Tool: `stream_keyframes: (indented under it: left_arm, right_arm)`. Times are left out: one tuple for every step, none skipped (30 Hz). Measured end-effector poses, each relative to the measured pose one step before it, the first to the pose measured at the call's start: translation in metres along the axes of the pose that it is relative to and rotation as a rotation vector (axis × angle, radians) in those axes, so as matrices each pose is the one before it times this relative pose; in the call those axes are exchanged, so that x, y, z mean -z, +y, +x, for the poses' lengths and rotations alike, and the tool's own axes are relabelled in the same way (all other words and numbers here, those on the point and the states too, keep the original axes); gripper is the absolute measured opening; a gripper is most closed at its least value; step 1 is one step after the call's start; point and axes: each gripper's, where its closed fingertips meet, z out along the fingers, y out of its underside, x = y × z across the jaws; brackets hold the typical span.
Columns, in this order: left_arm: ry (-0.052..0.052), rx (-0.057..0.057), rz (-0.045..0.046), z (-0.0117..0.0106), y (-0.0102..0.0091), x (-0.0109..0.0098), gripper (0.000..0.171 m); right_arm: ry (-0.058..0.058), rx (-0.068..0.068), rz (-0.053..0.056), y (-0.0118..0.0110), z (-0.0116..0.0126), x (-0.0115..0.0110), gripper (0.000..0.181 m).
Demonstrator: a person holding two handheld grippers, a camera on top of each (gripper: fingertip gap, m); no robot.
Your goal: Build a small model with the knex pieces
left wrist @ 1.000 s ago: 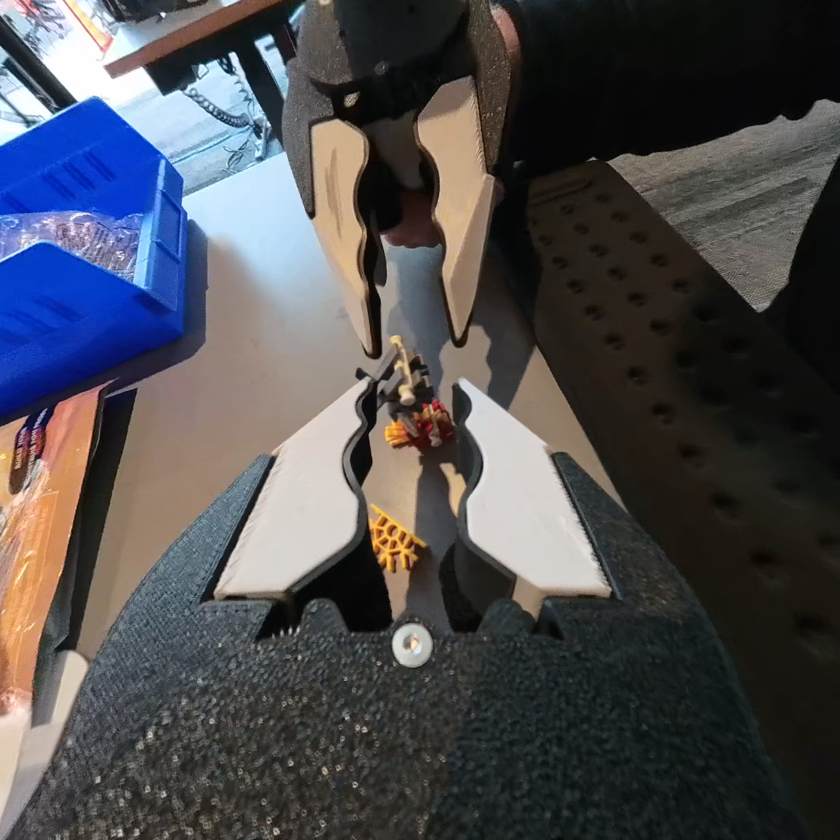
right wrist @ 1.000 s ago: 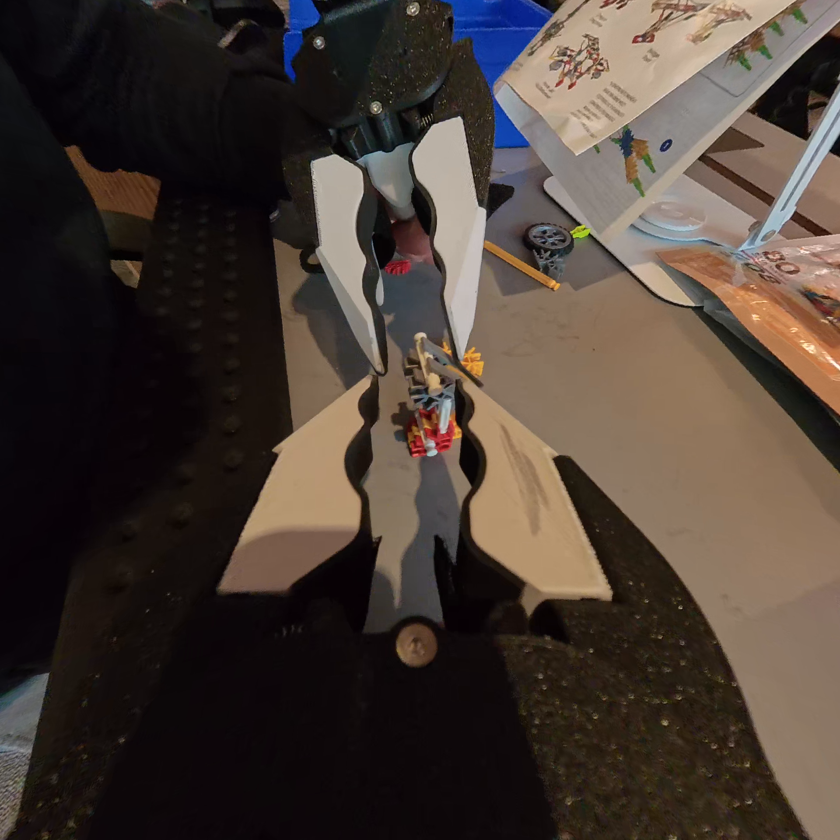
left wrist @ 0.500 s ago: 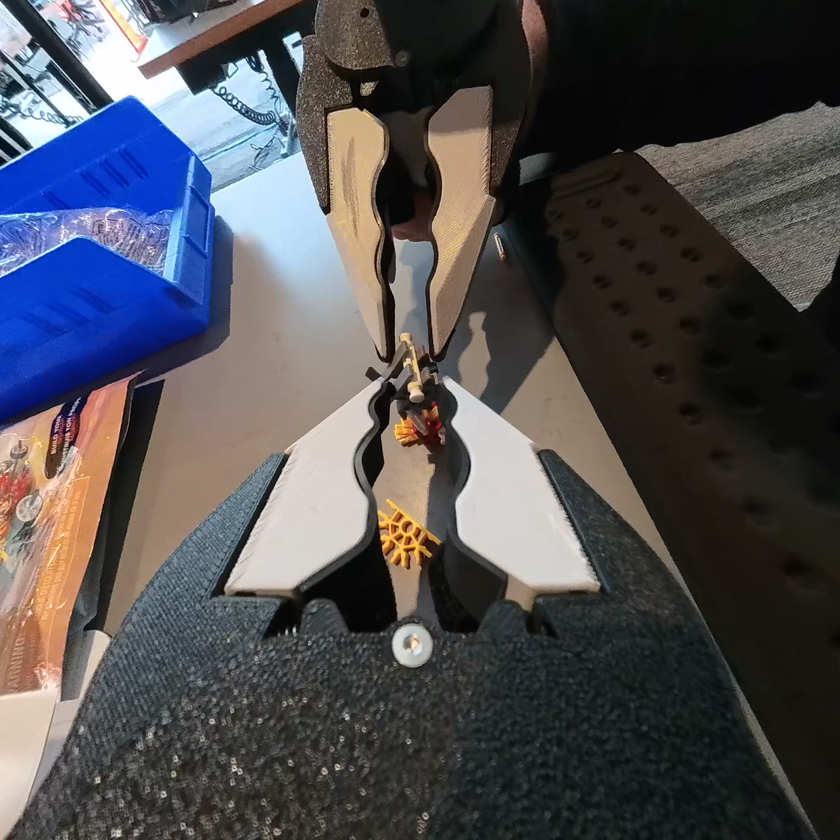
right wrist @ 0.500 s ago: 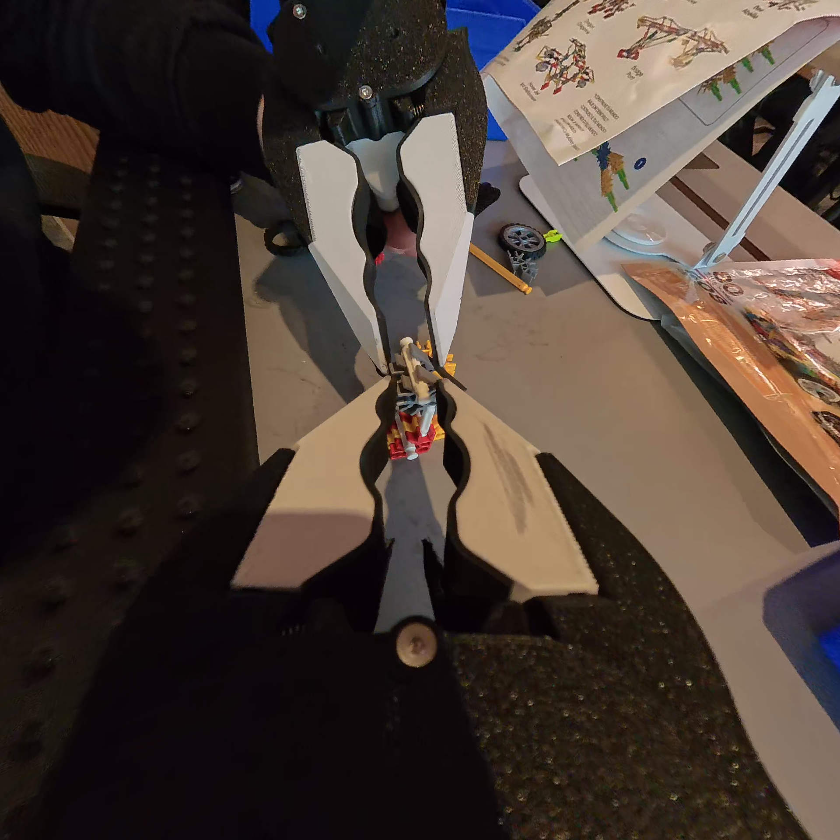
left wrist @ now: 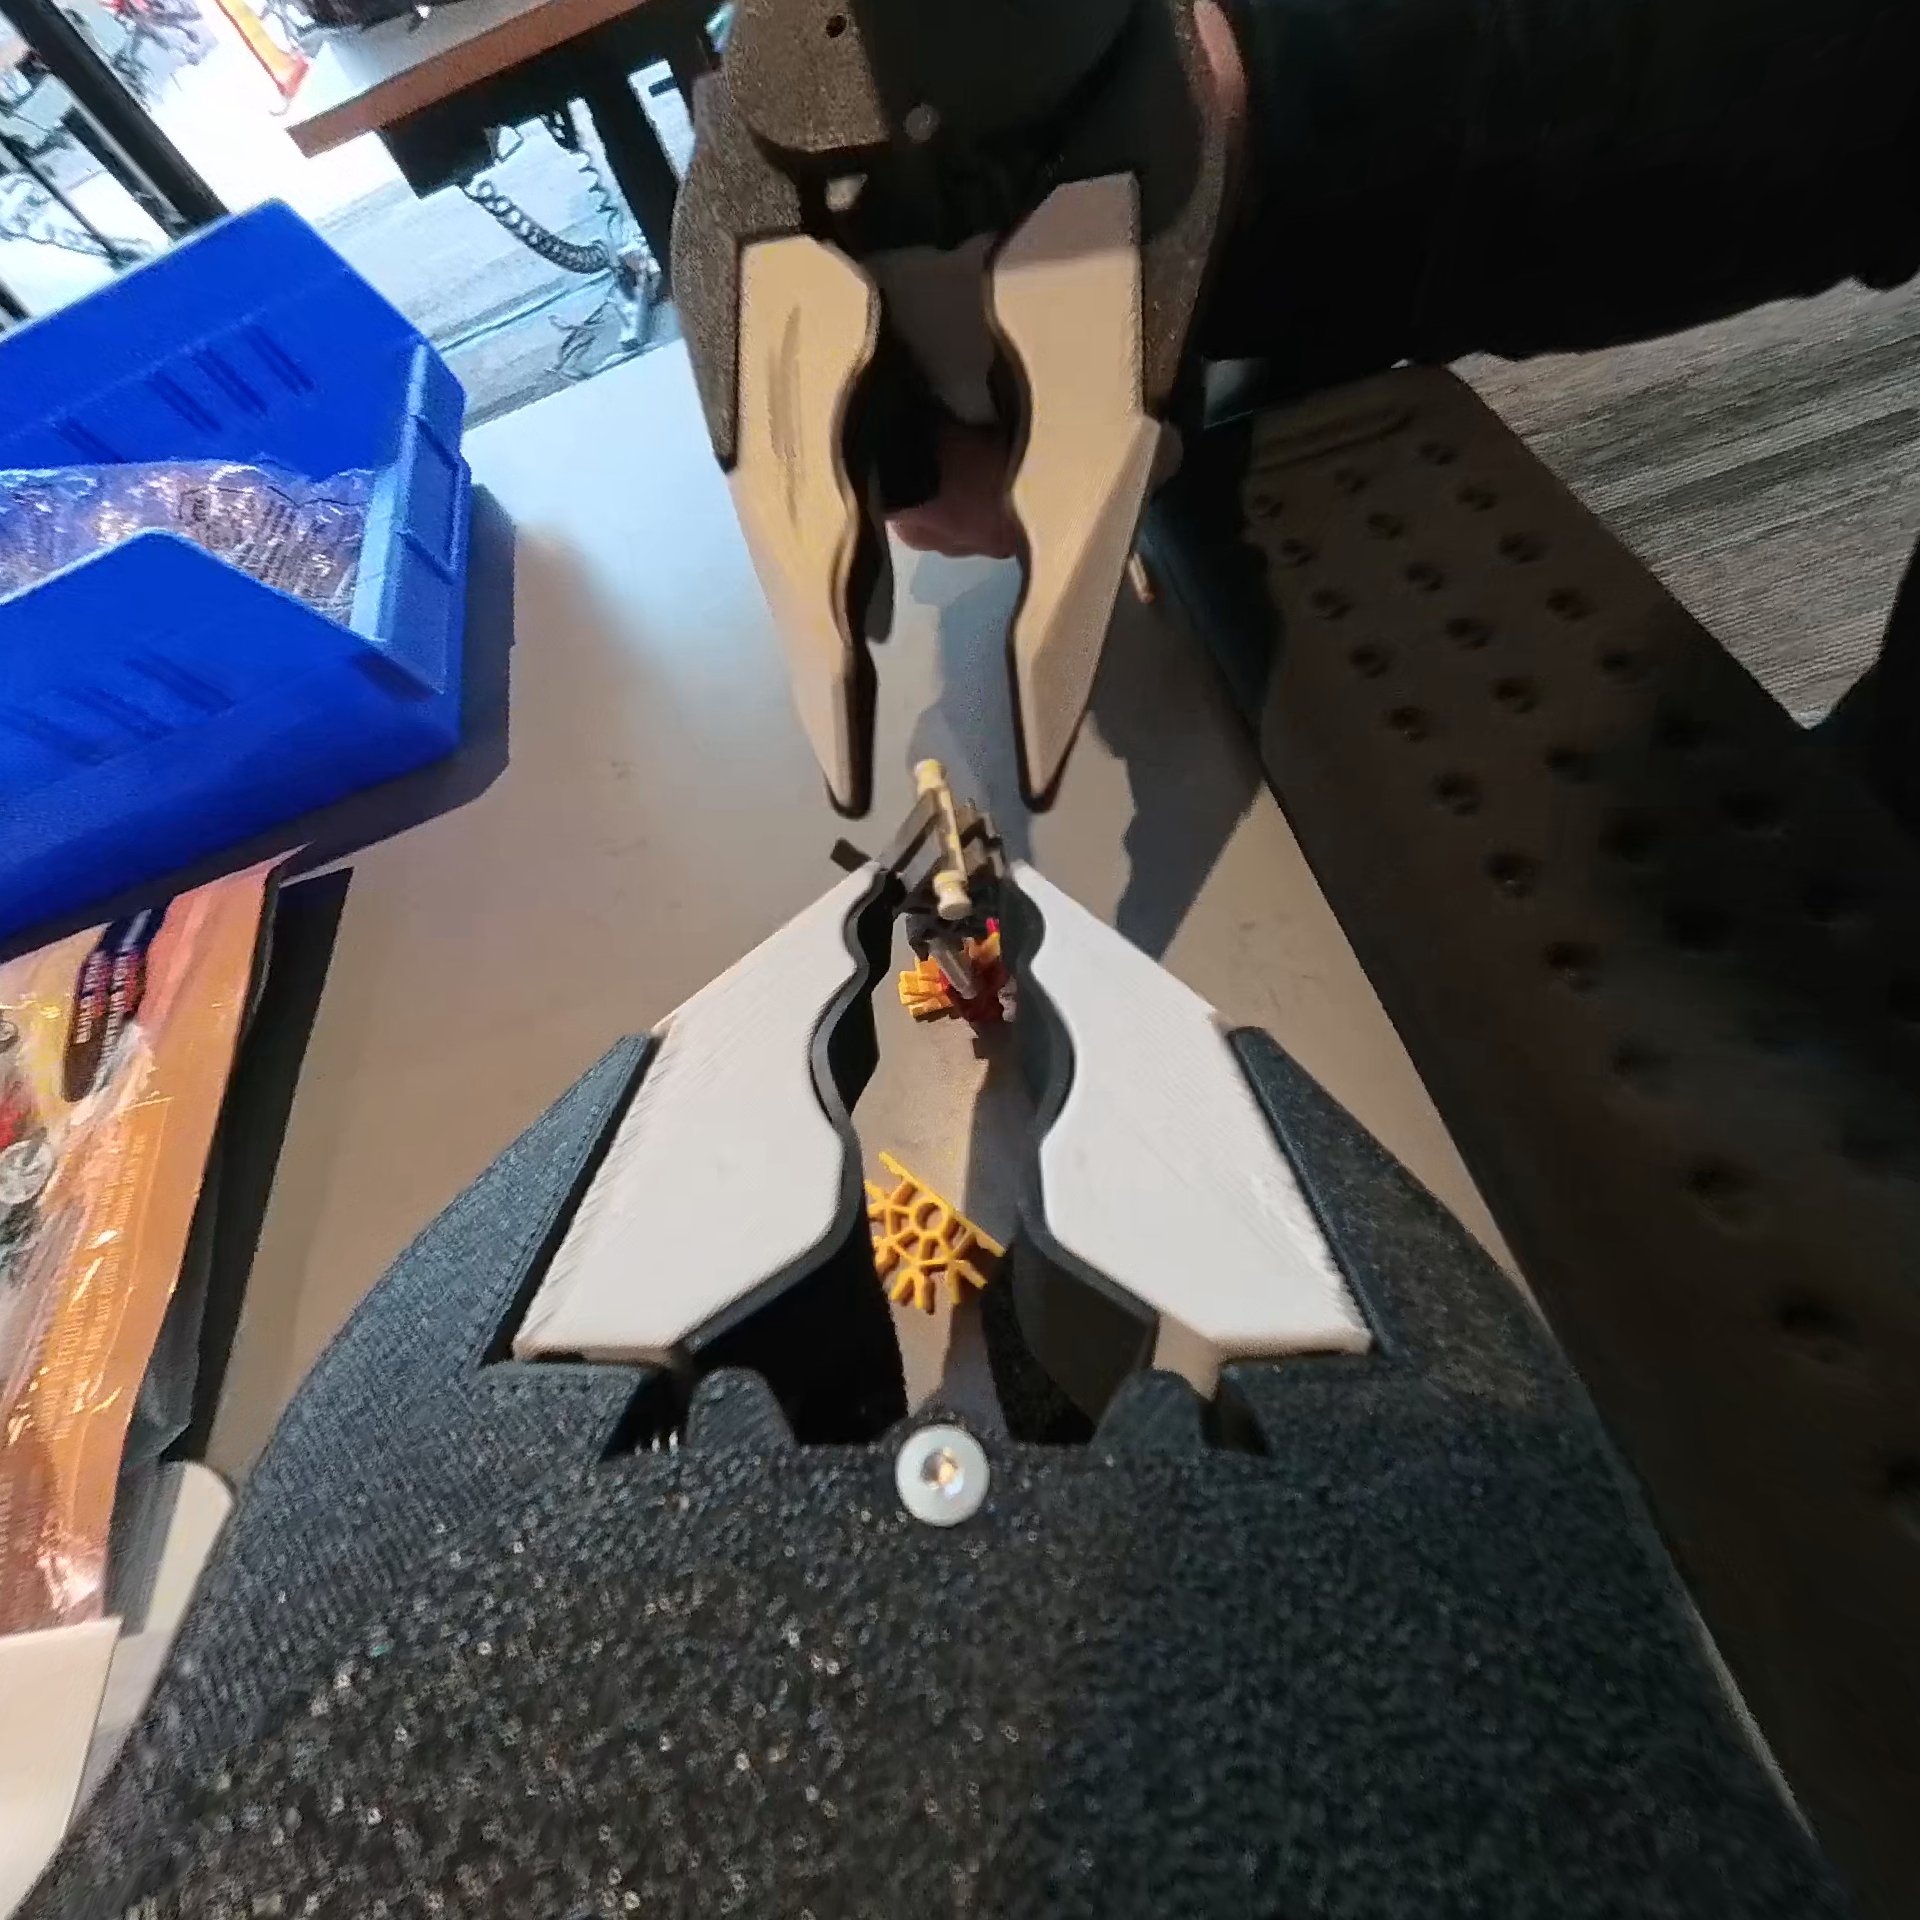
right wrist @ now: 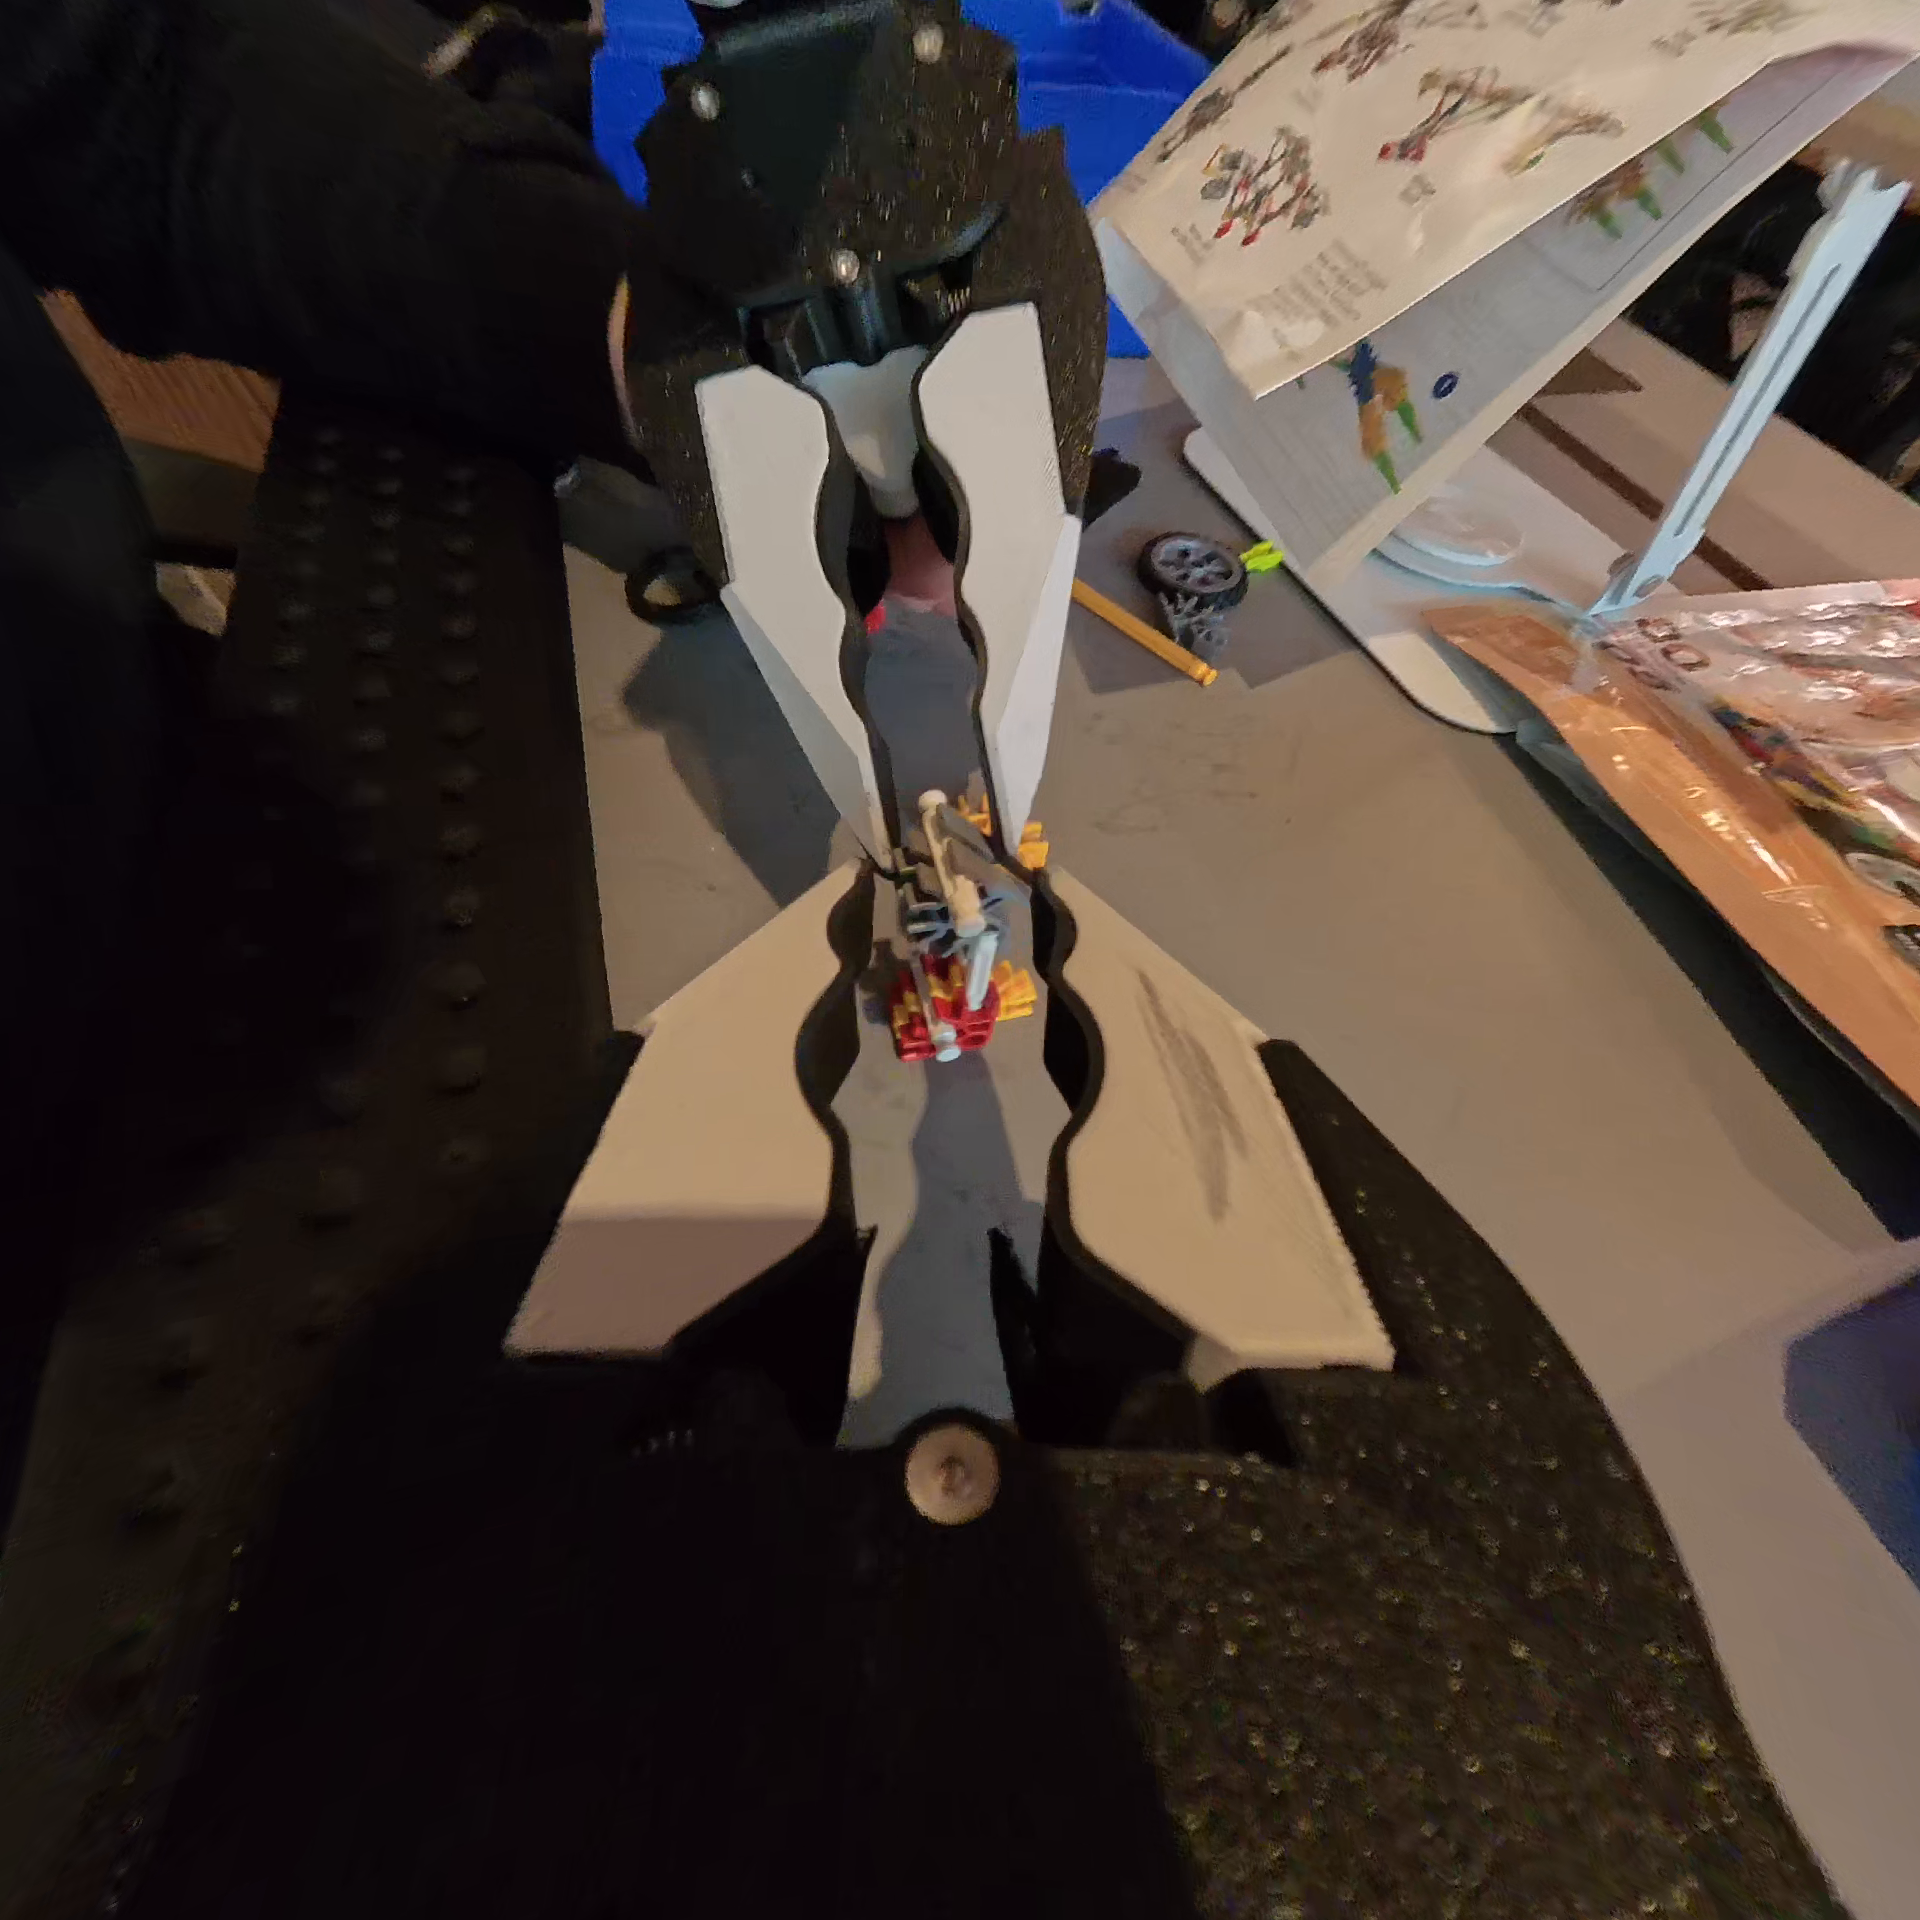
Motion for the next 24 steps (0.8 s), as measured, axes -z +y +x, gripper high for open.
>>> stream_keyframes:
  left_arm:
    - [0.0035,0.0020,0.00240,-0.00099,0.00018,0.00087,0.018]
    - [-0.0073,-0.0012,-0.00520,-0.00246,0.00125,0.00077,0.017]
    - [0.0016,-0.0035,-0.00502,-0.00081,0.00073,0.00041,0.017]
    - [-0.0004,-0.0016,-0.00354,-0.00070,0.00027,0.00003,0.017]
    - [-0.0041,-0.0038,-0.00359,-0.00103,0.00023,-0.00026,0.017]
    - [0.0031,-0.0025,-0.00097,0.00006,0.00003,-0.00039,0.017]
    - [0.0069,0.0015,0.00139,0.00027,-0.00028,-0.00023,0.017]
    - [0.0110,0.0065,0.00406,0.00036,-0.00038,-0.00018,0.017]
    - [0.0089,0.0051,0.00531,0.00010,-0.00044,-0.00039,0.017]
    - [0.0073,0.0022,0.00278,-0.00020,-0.00022,-0.00034,0.017]
    - [0.0038,0.0019,0.00123,-0.00121,0.00009,-0.00010,0.017]
    - [0.0023,0.0057,0.00047,-0.00113,0.00000,-0.00034,0.017]
    - [0.0032,0.0027,-0.00048,-0.00041,-0.00019,-0.00023,0.017]
    - [-0.0022,-0.0041,-0.00281,-0.00017,0.00018,0.00004,0.017]
    - [-0.0049,-0.0020,-0.00443,-0.00040,0.00013,-0.00009,0.017]
    - [-0.0025,-0.0019,-0.00390,0.00005,0.00013,0.00003,0.017]
    - [-0.0024,-0.0043,-0.00351,0.00016,0.00031,0.00011,0.017]
    - [-0.0015,-0.0037,-0.00276,0.00020,0.00032,0.00020,0.017]
    - [-0.0004,-0.0014,-0.00123,0.00007,0.00012,0.00011,0.017]
    - [0.0008,-0.0002,-0.00072,0.00020,-0.00011,-0.00003,0.017]
    - [-0.0004,-0.0002,-0.00026,-0.00007,0.00004,0.00002,0.017]
    - [-0.0005,0.0013,0.00048,-0.00007,-0.00014,-0.00019,0.017]
    - [-0.0002,0.0001,0.00097,-0.00003,-0.00026,-0.00026,0.017]
    - [-0.0011,-0.0016,-0.00014,-0.00004,-0.00007,-0.00021,0.017]
  right_arm:
    - [0.0015,-0.0067,0.0180,-0.00266,0.00140,0.00283,0.029]
    - [-0.0002,-0.0070,0.0129,-0.00163,0.00172,0.00245,0.029]
    - [0.0015,-0.0030,0.0019,0.00055,0.00204,0.00120,0.024]
    - [-0.0003,0.0022,-0.0081,0.00206,0.00127,0.00025,0.017]
    - [0.0006,0.0028,-0.0067,0.00169,0.00091,-0.00045,0.010]
    - [0.0002,-0.0016,-0.0032,0.00117,0.00118,-0.00063,0.005]
    - [-0.0038,-0.0025,0.0032,-0.00001,0.00041,0.00009,0.003]
    - [-0.0031,-0.0031,0.0035,-0.00063,0.00059,0.00026,0.002]
    - [-0.0021,-0.0047,0.0020,-0.00021,0.00121,-0.00028,0.001]
    - [-0.0087,-0.0062,0.0045,0.00008,0.00056,-0.00023,0.000]
    - [-0.0065,-0.0080,0.0037,0.00027,0.00101,0.00028,0.000]
    - [-0.0016,-0.0023,0.0014,0.00016,0.00098,0.00010,0.000]
    - [-0.0018,0.0016,-0.0001,-0.00009,0.00040,-0.00005,0.000]
    - [-0.0009,0.0022,0.0002,-0.00016,0.00028,-0.00012,0.000]
    - [0.0003,-0.0010,0.0025,-0.00013,0.00046,-0.00022,0.000]
    - [-0.0017,-0.0022,0.0037,-0.00016,-0.00016,-0.00019,0.000]
    - [-0.0002,0.0014,0.0023,-0.00018,-0.00035,-0.00032,0.000]
    - [0.0006,0.0024,0.0004,-0.00008,-0.00027,-0.00031,0.000]
    - [-0.0017,-0.0003,0.0009,0.00000,-0.00021,-0.00002,0.000]
    - [-0.0034,-0.0024,0.0031,0.00000,-0.00032,0.00002,0.000]
    - [-0.0009,-0.0011,0.0022,-0.00005,-0.00010,-0.00007,0.000]
    - [0.0012,0.0012,-0.0001,0.00008,0.00013,0.00019,0.000]
    - [-0.0002,0.0007,0.0005,0.00003,-0.00005,0.00023,0.000]
    - [-0.0004,-0.0009,0.0021,0.00004,0.00000,0.00014,0.000]
